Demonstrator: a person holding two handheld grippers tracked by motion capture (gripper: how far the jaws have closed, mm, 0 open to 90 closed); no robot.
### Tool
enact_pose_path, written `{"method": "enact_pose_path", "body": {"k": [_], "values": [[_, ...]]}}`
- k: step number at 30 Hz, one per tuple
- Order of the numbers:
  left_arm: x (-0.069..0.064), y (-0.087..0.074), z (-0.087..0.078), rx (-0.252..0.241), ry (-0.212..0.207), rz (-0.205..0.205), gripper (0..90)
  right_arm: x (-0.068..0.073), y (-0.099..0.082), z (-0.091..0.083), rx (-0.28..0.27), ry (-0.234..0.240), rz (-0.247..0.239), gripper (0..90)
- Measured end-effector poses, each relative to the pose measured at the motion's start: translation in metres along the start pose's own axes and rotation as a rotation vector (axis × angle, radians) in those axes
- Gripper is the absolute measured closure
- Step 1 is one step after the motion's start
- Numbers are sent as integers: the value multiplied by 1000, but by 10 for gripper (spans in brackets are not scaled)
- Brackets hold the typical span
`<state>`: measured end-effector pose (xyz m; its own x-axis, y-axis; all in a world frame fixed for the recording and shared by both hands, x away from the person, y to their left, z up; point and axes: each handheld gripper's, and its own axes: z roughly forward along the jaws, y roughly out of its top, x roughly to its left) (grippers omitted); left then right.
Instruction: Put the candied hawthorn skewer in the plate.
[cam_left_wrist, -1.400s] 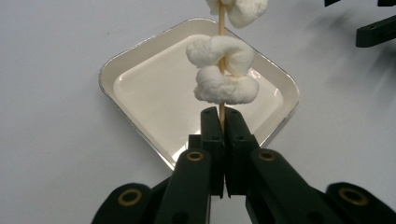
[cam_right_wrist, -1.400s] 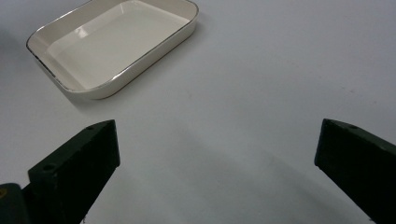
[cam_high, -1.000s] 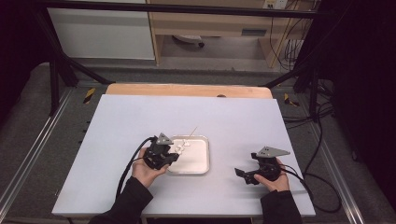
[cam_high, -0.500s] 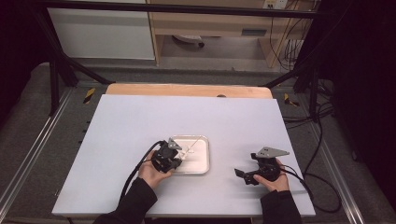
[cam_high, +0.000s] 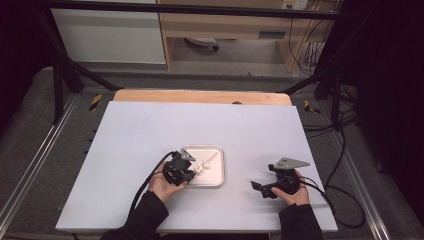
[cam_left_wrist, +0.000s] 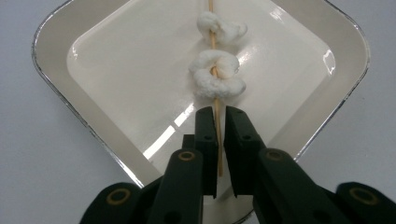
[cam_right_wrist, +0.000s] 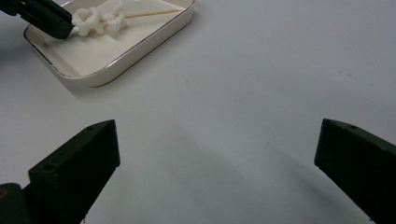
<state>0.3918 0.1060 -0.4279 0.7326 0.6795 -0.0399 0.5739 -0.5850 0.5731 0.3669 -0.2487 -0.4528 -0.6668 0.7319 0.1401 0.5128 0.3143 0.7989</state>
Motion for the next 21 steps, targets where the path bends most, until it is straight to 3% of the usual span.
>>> {"method": "enact_pose_path", "body": {"k": [4, 12, 16, 21], "values": [[2, -1, -8, -29, -1, 1, 743, 0, 0, 0, 1, 2, 4, 7], [10, -7, -25, -100, 20, 24, 453, 0, 0, 0, 3, 4, 6, 8], [15, -12, -34, -127, 8, 40, 287, -1, 1, -1, 4, 3, 6, 8], [24, -25, -45, -145, 10, 34, 211, -1, 1, -1, 4, 3, 8, 7]]}}
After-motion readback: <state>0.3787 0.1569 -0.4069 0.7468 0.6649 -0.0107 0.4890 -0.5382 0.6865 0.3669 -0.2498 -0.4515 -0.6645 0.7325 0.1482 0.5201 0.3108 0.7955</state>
